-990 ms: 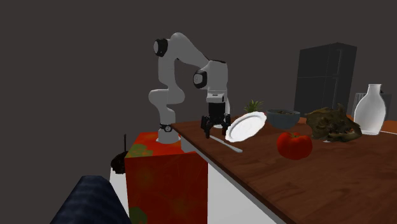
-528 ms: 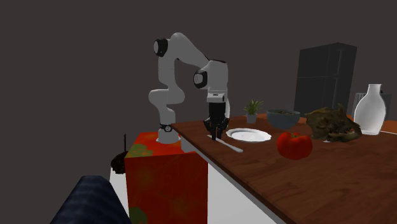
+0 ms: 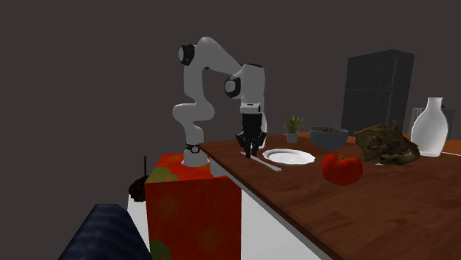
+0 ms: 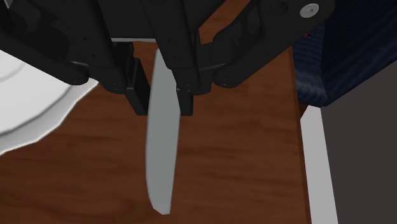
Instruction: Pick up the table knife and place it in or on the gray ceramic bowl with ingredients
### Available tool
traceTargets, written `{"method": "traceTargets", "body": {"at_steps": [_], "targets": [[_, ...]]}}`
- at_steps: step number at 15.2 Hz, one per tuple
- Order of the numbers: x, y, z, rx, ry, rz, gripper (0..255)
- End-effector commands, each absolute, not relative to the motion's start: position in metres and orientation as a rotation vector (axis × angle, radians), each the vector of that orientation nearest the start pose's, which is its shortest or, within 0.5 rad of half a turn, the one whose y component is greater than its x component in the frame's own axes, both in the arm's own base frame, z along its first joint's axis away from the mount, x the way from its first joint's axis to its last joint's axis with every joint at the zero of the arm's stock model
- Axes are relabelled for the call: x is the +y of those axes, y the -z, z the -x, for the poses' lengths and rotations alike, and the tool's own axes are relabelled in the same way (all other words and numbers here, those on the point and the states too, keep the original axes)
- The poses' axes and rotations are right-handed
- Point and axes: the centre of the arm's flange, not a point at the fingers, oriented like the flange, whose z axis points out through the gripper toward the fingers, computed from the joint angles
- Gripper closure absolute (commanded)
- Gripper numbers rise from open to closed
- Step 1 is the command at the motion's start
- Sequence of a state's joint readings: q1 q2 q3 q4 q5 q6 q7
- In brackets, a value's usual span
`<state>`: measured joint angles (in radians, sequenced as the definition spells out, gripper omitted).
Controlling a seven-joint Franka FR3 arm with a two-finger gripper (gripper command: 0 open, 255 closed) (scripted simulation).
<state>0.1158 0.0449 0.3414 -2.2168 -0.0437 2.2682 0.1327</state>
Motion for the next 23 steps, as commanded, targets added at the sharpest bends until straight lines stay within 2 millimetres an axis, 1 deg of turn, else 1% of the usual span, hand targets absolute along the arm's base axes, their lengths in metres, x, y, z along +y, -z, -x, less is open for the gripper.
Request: {"method": "traceTargets", "body": {"at_steps": [1, 23], "targets": [[0.234, -0.369, -0.479, -0.553, 0.022, 3.108, 255], [0.234, -0.486, -0.479, -0.553, 0.022, 3.108, 255]]}}
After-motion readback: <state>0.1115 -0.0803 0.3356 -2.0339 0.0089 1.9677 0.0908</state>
